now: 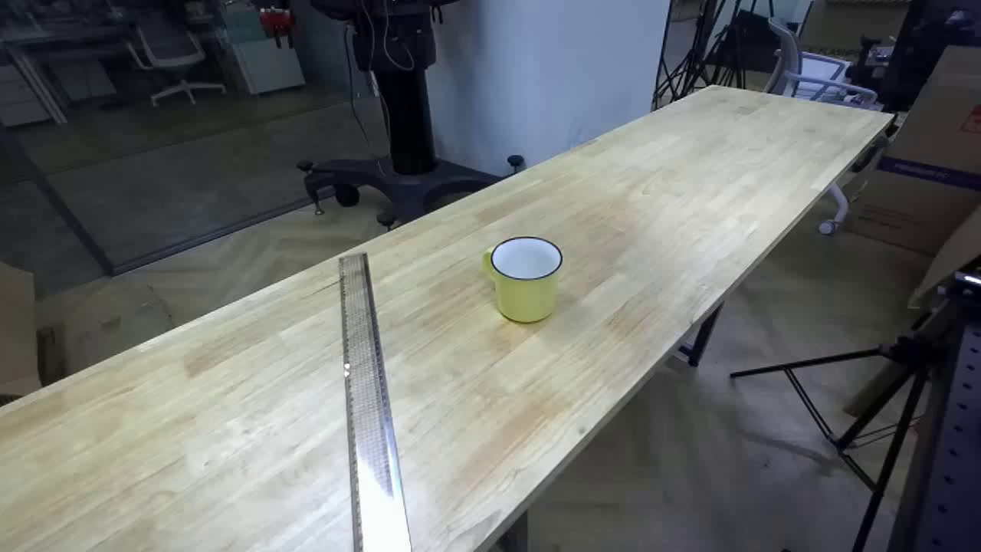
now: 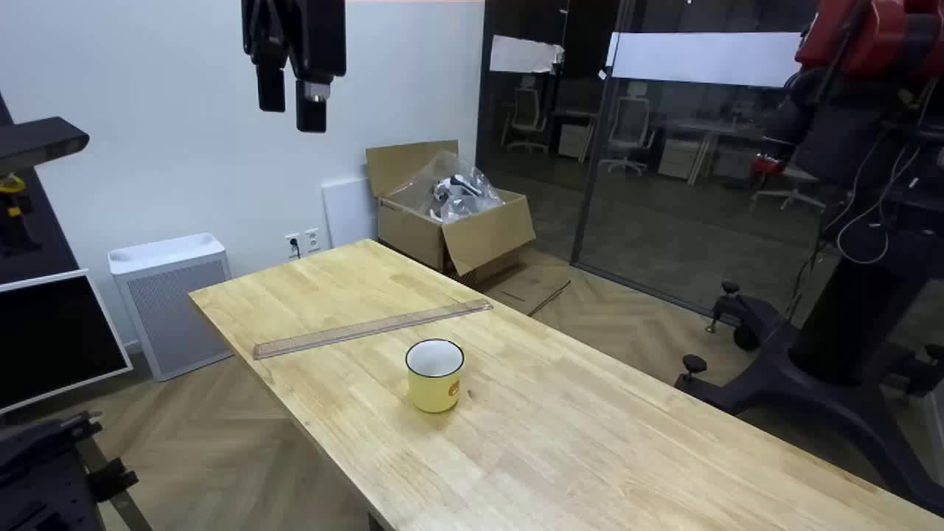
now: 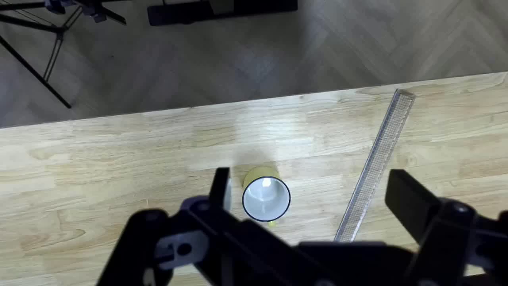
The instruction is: Move the yellow cup to the right
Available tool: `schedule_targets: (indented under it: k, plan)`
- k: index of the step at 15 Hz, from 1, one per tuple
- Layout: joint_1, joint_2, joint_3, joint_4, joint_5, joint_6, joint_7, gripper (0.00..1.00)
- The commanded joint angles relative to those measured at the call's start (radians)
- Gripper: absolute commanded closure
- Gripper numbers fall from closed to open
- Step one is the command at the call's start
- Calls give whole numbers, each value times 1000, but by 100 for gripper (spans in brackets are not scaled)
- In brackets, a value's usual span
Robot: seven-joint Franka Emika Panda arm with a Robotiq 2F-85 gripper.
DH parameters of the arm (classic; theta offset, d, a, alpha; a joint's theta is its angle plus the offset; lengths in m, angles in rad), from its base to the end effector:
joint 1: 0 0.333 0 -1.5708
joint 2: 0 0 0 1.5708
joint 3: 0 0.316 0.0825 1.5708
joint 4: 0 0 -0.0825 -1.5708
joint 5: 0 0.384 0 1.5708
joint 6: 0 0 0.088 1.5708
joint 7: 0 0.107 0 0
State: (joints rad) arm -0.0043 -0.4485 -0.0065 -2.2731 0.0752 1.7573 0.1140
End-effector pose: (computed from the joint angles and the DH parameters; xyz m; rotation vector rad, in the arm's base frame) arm 0.4104 0.0020 0.5245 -3.0595 0.2153 0.1092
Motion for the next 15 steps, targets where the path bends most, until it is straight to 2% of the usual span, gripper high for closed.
schedule_targets:
  k: [1,12,15]
  plan:
    - [-7,0,5,3,2,-2,-2,0]
    - [-7,0,5,3,2,-1,-3,0]
    - [-38,46,3,1,-34,112,36,0]
